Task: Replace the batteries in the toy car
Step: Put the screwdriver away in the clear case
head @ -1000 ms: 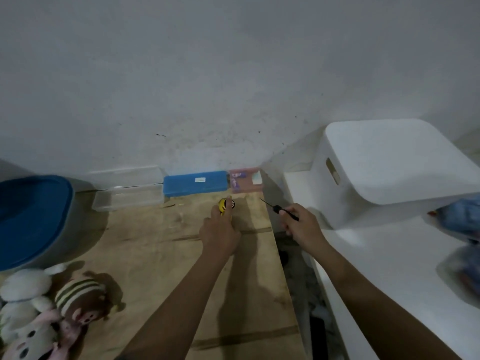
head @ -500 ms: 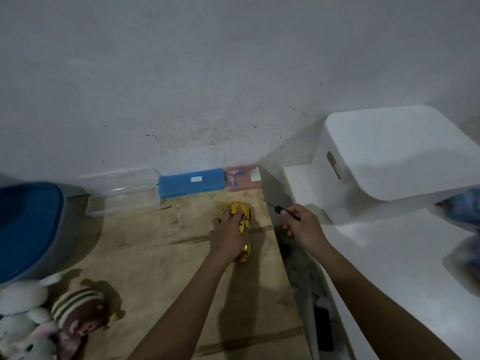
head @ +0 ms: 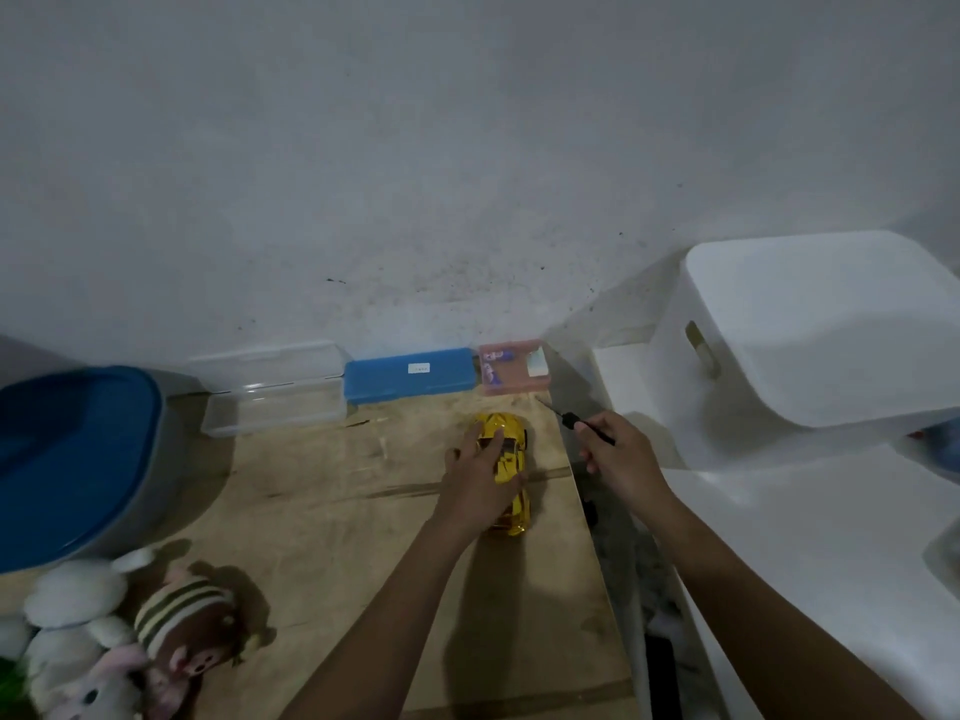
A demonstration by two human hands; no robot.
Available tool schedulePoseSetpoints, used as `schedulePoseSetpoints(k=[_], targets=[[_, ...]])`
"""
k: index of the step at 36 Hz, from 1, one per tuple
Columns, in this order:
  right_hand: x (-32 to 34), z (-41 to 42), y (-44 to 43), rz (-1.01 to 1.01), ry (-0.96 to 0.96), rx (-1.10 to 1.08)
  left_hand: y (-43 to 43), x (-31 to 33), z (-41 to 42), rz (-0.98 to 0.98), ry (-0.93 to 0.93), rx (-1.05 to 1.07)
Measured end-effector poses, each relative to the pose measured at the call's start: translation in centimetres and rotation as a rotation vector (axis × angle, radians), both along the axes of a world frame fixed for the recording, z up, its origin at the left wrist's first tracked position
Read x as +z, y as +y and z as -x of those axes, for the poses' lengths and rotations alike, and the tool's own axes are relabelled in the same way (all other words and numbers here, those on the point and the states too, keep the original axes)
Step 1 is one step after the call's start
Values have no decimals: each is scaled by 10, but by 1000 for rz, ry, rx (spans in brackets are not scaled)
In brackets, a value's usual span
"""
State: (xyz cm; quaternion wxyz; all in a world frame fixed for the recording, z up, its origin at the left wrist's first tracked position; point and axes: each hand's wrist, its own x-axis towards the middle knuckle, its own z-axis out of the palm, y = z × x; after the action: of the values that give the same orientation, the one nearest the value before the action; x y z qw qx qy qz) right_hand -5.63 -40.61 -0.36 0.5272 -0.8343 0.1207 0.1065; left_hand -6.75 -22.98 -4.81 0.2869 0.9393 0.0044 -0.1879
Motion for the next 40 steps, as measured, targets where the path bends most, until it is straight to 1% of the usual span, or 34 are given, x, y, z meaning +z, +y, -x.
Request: schedulePoseSetpoints(k=[3,5,7,10,12,16,20,24,27,31,33,37,40], targets=[[3,-10,21,-9,-23,10,23,1,3,187,-2,24],[8,-12,24,-16,-50,18,29,4,5,285,-68,42],[12,-28,73,-10,-93,82,82,5,1,352,-161,155],[16,-31,85,-2,-166,138,108,14,-1,319,-252,247],[14,-38,119,36,-196,231,151,19,-2,248,-284,356],[8,-50,192,113,-228,427,229,10,-6,111,-241,598],[-10,-62,249,195,-231,521,263,-1,-17,105,-146,699],[-28,-72,288,321,-214,620,280,-13,-26,135,-146,713],[-34,-79,306,407,-219,675,286,-16,-31,222,-108,724],[-39,-88,323,491,-225,748,293,-23,-35,343,-162,716],[-39,-90,331,497,-198,770,296,-27,-35,381,-174,720],[-37,-95,346,439,-114,772,300,-36,-33,489,-179,730],[-37,-96,352,456,-113,769,301,-40,-33,582,-186,755]])
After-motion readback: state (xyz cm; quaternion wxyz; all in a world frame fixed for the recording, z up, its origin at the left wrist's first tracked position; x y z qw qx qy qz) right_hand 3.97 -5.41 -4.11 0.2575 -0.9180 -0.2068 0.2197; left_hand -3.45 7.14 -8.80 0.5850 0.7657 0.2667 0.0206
